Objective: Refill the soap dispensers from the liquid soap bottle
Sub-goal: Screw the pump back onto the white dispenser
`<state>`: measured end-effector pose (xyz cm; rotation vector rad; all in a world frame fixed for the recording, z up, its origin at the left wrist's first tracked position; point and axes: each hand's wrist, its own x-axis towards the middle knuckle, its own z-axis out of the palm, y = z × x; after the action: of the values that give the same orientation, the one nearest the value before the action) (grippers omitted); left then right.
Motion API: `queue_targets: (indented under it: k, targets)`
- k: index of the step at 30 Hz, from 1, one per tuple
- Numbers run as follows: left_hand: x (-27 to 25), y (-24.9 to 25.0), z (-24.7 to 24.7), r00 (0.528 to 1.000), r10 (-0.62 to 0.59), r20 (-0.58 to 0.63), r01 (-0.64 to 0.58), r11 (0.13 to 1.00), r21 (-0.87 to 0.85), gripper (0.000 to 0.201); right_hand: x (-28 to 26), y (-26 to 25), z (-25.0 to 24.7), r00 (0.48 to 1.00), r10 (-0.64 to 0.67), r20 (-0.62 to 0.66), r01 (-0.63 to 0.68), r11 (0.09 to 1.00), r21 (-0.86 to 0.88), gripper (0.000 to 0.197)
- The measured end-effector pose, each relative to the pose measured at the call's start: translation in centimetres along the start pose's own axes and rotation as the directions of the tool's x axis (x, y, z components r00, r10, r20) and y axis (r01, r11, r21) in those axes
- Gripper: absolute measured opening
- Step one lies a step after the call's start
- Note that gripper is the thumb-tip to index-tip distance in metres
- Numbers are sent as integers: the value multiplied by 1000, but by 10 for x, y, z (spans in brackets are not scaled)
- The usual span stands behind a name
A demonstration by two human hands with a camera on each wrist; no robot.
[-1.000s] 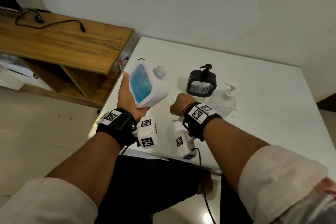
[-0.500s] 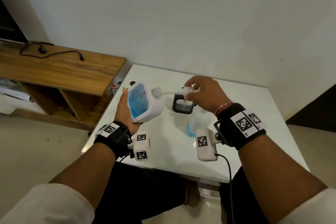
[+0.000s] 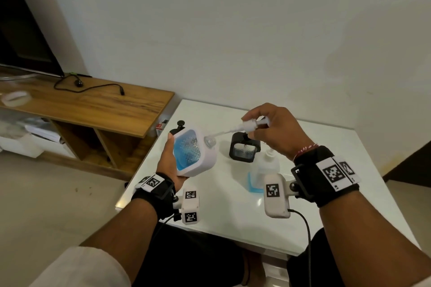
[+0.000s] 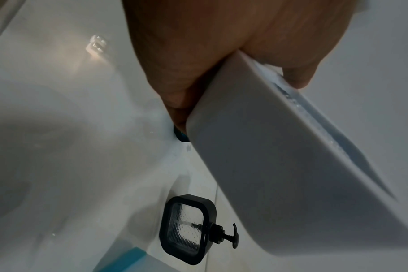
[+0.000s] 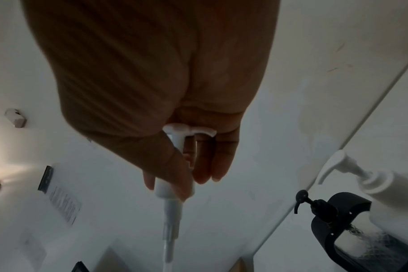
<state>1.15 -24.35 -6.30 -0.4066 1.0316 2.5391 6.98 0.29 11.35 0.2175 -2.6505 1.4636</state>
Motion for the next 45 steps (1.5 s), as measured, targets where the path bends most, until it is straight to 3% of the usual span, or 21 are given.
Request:
queue_targets:
  k: [2, 5, 10, 14, 18, 24, 27, 34, 39, 42, 45]
  targets:
    - [2, -2, 1, 1000, 5, -13, -4, 1000, 22, 66, 0, 3, 1, 1000, 6, 25, -5, 1000, -4, 34]
    - [5, -3, -3, 985, 49, -168, -33, 995, 98, 74, 2, 5, 0, 1000, 2, 17, -2, 1000, 18, 31]
    - [3, -1, -4, 996, -23, -88, 25, 999, 26, 69, 6, 14, -3, 1000, -8, -3, 8, 1000, 6, 30]
    - [2, -2, 3, 999, -31, -40, 33, 998, 56, 68, 9, 24, 8, 997, 8, 83, 1, 994, -108, 33]
    - [2, -7, 7, 997, -78, -1, 78, 995, 60, 64, 13, 29, 23, 986, 14, 166, 5, 994, -110, 30]
    - [2, -9, 8, 990, -141, 5, 141, 989, 43, 61, 14, 35, 40, 967, -45, 249, 102, 970, -222, 28]
    - [2, -12, 7, 992, -126, -21, 127, 990, 62, 58, 14, 37, 48, 970, -50, 240, 105, 970, -221, 31]
    - [7, -13, 1, 987, -159, -29, 160, 986, 43, 73, 19, 39, 57, 965, -53, 257, 121, 959, -257, 32]
    - [5, -15, 3, 989, -147, -21, 147, 988, 41, 67, 17, 38, 59, 986, 13, 168, 37, 955, -294, 26]
    - [1, -15, 7, 989, -149, -25, 149, 988, 38, 68, 14, 36, 56, 974, 126, 190, -120, 992, -41, 39]
    - [-5, -14, 12, 989, -138, -46, 140, 989, 39, 70, 15, 35, 45, 937, 258, 236, -308, 928, 209, 58]
